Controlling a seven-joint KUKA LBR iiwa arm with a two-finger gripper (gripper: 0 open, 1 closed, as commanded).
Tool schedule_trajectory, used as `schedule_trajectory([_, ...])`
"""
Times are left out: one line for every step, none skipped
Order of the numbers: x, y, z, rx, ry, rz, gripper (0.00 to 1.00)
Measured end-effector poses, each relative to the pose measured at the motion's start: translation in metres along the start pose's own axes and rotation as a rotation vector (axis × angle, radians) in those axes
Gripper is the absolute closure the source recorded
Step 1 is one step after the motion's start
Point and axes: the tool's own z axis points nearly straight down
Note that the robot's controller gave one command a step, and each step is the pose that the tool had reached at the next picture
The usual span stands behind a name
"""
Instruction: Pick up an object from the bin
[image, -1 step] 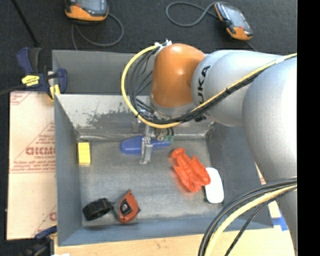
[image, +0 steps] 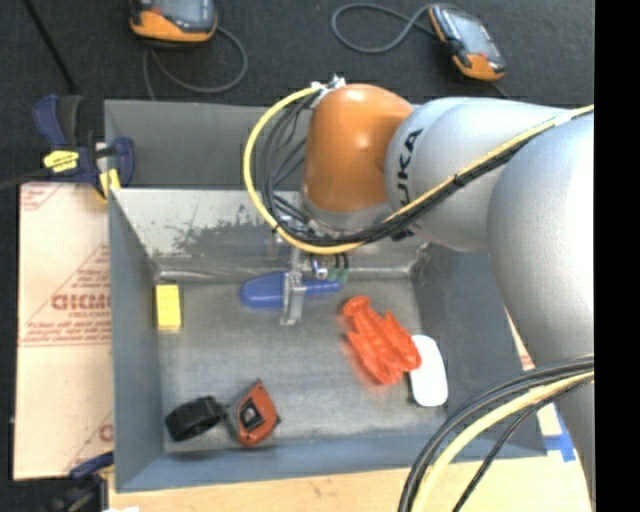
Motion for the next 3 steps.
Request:
schedule_trajectory([0.000, -0.014, 0.070, 0.000, -0.006, 0.086, 0.00])
schedule_trajectory([0.000, -0.021, 0.057, 0.002, 0.001, 0.095, 0.00])
schedule_trajectory([0.001, -0.021, 0.039, 0.000, -0.004, 0.142, 0.00])
